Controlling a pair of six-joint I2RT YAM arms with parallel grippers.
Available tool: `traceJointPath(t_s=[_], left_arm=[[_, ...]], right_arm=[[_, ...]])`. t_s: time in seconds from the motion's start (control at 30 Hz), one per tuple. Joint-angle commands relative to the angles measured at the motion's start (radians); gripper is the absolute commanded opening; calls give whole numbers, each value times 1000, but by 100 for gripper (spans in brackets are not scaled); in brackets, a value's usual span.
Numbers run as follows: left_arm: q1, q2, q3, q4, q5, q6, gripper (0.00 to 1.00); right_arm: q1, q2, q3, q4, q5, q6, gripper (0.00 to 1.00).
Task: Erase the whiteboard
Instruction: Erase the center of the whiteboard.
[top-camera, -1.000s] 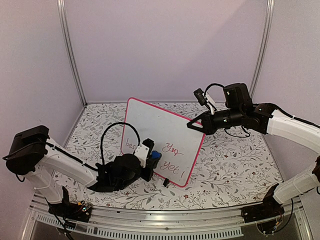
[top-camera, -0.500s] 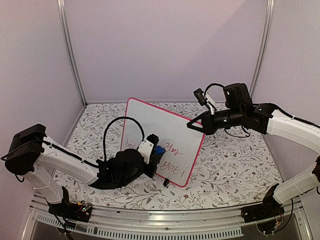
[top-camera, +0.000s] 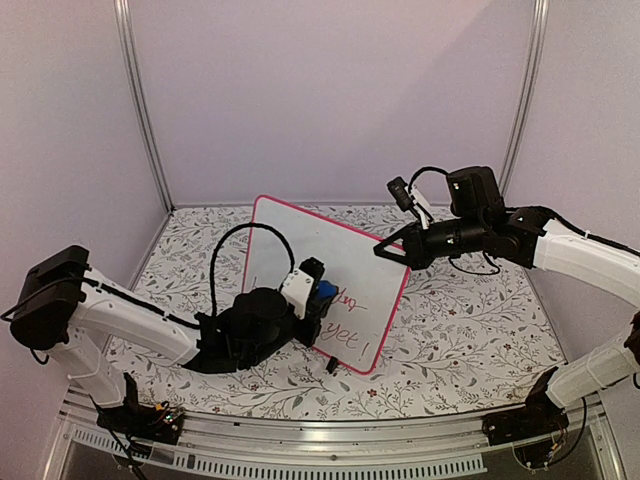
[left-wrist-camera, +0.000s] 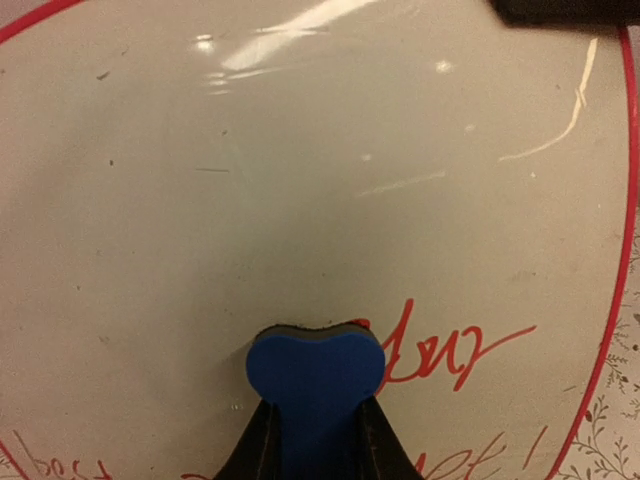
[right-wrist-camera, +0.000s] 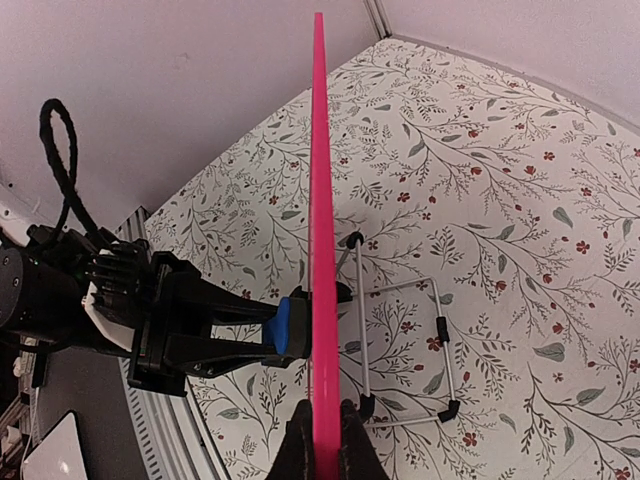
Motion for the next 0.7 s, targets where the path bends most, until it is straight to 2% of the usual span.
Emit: traceJointPath(t_s=[0.0,0.67], left_arm=[[6,29,-2,-12,10,-30,10],[-23,57,-88,-11,4,-133,9]], right_arm=[[22,8,-17,-51,-42,-50,0],[22,18,-10,-56,-40,-51,0]])
